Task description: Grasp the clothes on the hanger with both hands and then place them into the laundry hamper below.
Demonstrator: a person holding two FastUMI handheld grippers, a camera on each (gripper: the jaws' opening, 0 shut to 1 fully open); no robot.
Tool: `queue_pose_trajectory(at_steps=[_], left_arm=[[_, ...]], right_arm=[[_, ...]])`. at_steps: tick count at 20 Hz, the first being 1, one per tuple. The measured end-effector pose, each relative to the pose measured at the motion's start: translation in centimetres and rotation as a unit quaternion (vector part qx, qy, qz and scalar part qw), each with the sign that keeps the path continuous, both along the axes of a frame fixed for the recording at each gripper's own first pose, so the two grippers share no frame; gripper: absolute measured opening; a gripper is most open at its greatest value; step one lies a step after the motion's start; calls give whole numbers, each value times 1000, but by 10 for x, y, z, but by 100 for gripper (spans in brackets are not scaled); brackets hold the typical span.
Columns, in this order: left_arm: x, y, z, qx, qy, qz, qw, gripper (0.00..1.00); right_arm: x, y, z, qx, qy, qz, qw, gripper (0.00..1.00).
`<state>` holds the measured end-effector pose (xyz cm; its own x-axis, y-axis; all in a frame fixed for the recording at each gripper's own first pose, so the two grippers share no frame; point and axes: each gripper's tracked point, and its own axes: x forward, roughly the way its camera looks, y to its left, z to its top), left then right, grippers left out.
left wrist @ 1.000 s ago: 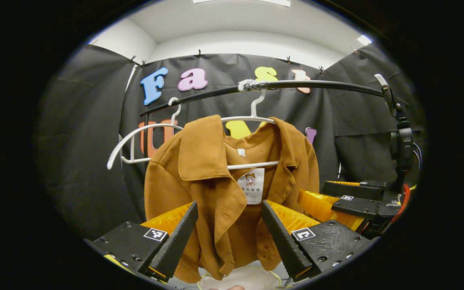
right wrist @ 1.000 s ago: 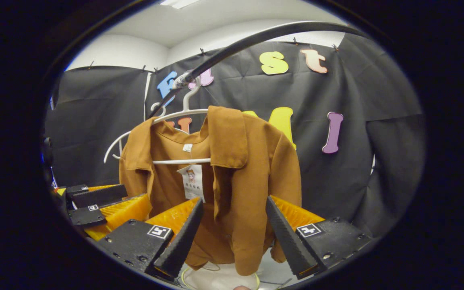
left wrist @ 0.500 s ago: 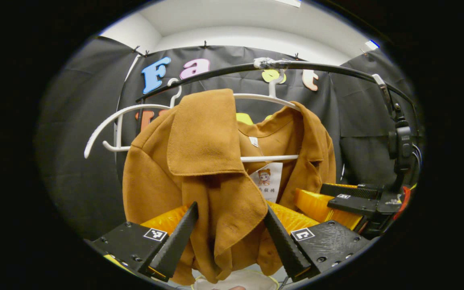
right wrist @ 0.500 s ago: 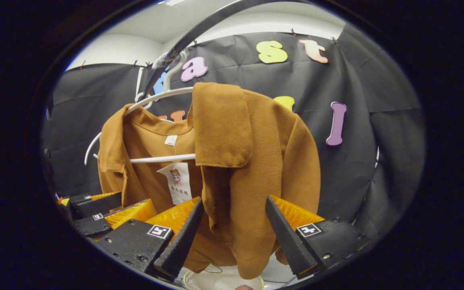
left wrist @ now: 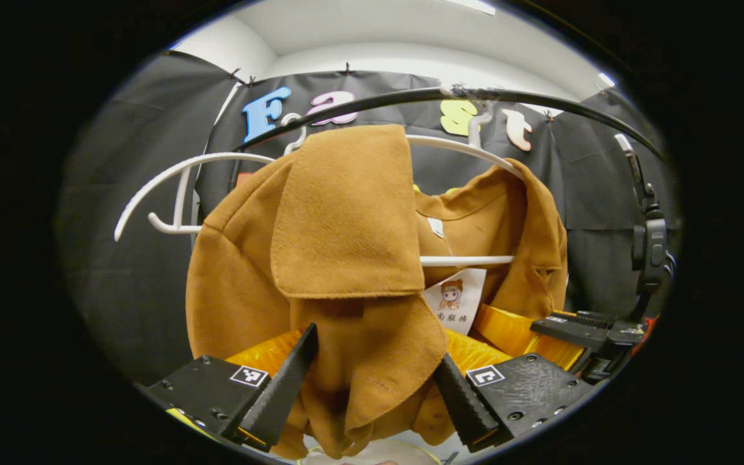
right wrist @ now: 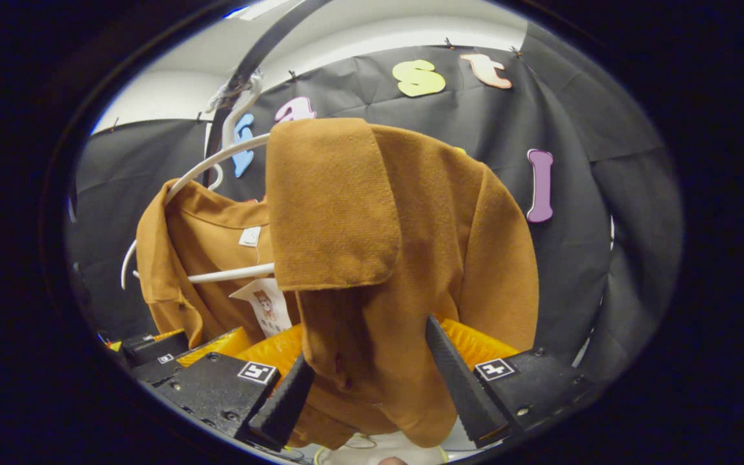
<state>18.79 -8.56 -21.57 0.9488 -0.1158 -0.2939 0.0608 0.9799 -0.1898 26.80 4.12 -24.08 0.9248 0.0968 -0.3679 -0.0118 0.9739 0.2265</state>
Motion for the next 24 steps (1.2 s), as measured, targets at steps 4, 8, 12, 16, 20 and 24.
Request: queue_pose_trajectory(at_steps=[4, 8, 12, 16, 20, 24], left_arm=[[10, 2, -6, -25, 14, 15, 999, 100], [6, 5, -11, -45, 31, 24, 998, 55], [7, 14, -4, -60, 35, 30, 997, 10], [-3, 14, 3, -71, 33, 13, 997, 5], [-14, 18, 17, -69, 29, 5, 997, 10], [-30, 25, 39, -74, 28, -7, 997, 5]], right_arm=[[4, -6, 0, 41, 8, -4, 999, 85], [-1, -19, -2, 73, 11, -12, 997, 59], [-9, -42, 2, 102, 3, -36, 994, 23], [-16, -62, 7, 125, 1, -54, 991, 15], [-25, -81, 14, 158, 2, -79, 984, 10], [-27, -96, 24, 186, -4, -99, 978, 10]])
